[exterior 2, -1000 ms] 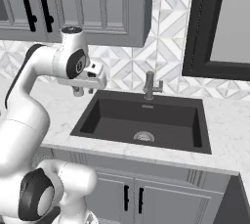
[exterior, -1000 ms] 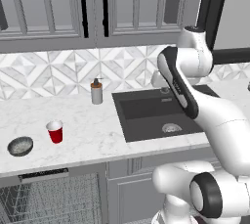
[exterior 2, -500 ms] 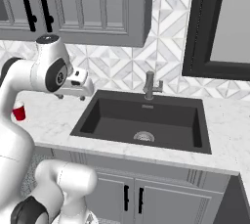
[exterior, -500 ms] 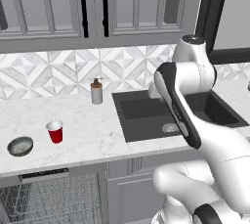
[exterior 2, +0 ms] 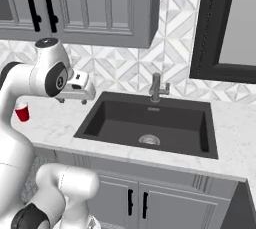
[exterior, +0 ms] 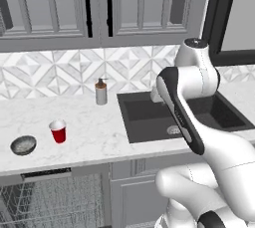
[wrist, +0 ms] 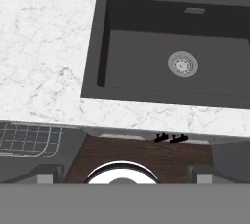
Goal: Pick up the cup and bowl from the counter, place them in the dishwasher, and close the dishwasher door.
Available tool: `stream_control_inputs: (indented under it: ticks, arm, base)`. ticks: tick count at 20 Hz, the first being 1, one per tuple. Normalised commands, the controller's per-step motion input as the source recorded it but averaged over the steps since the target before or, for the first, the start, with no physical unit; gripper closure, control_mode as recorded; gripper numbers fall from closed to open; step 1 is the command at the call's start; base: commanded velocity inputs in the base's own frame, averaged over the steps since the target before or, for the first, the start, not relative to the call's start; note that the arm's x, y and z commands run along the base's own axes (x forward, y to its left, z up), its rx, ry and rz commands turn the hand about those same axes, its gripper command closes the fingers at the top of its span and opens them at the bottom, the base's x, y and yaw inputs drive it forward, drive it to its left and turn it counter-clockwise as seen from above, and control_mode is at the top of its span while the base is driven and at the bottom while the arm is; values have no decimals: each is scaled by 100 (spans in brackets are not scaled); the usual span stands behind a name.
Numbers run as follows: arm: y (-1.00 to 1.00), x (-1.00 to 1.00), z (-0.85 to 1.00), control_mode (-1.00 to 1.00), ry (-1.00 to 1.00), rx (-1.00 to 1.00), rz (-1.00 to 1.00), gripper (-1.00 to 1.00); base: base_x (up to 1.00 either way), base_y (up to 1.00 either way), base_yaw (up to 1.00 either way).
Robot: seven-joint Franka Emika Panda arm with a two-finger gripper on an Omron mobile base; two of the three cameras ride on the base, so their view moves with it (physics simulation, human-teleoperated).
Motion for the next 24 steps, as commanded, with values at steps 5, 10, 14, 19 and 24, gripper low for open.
stream_control_inputs:
  ticks: [5, 10, 14, 19, 24]
  arm:
    - [0, 0, 0, 100, 0, 0, 0, -100]
    - [0, 0, 0, 100, 0, 0, 0, -100]
    - [0, 0, 0, 100, 0, 0, 0, -100]
    - [0, 0, 0, 100, 0, 0, 0, -100]
    - [0, 0, 0, 100, 0, 0, 0, -100]
  base:
    - [-3, -56, 14]
    - [-27, -45, 44]
    - [-5, -8, 56]
    - [0, 1, 53]
    - [1, -2, 46]
